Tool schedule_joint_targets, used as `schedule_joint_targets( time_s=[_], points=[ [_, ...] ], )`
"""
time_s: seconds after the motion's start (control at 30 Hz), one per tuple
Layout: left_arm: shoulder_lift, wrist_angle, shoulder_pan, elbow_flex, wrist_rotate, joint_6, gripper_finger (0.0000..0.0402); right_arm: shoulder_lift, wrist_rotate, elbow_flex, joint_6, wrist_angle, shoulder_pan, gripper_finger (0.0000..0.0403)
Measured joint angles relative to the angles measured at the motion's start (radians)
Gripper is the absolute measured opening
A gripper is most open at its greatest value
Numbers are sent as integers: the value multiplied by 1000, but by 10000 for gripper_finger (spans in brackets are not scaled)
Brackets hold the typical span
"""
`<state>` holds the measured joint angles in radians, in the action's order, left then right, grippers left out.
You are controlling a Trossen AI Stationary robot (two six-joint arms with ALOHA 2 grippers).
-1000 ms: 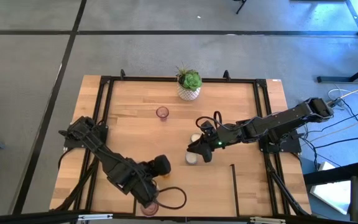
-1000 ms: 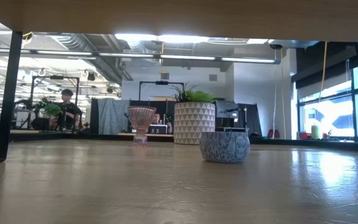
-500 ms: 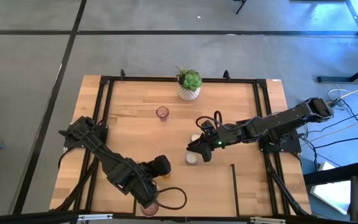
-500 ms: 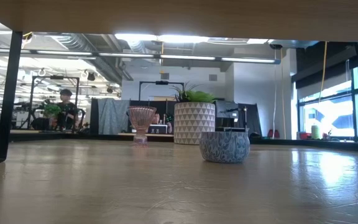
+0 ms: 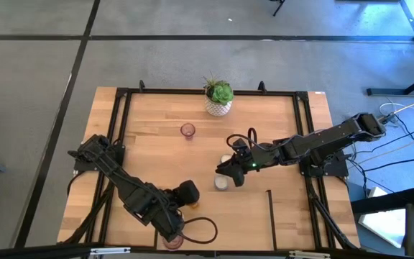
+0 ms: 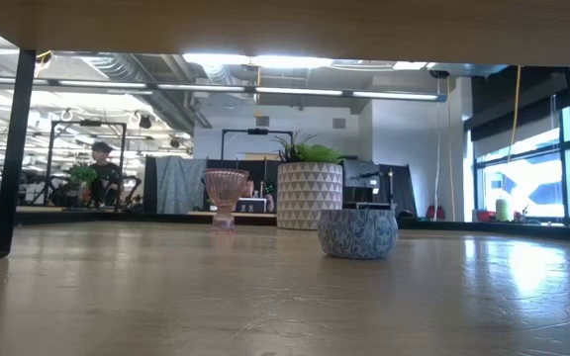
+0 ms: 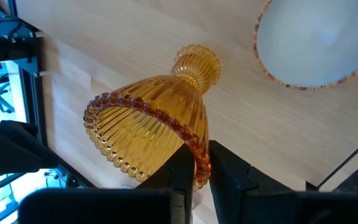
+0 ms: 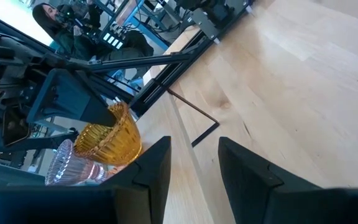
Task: Pick & Place candle stick holders
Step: Put the yellow candle holder on the shelf
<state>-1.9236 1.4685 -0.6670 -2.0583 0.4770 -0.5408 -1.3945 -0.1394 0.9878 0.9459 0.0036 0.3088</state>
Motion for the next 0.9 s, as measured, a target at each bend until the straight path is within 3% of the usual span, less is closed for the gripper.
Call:
schedule_joint_targets(
  time_s=[0.33, 0.9],
  points=[
    [0, -3, 0, 0, 0, 7, 42, 0, -18, 0, 0, 0, 0, 138],
    [1, -22, 0, 0, 47, 41, 105, 0, -34, 0, -1, 0, 0, 138]
  ],
)
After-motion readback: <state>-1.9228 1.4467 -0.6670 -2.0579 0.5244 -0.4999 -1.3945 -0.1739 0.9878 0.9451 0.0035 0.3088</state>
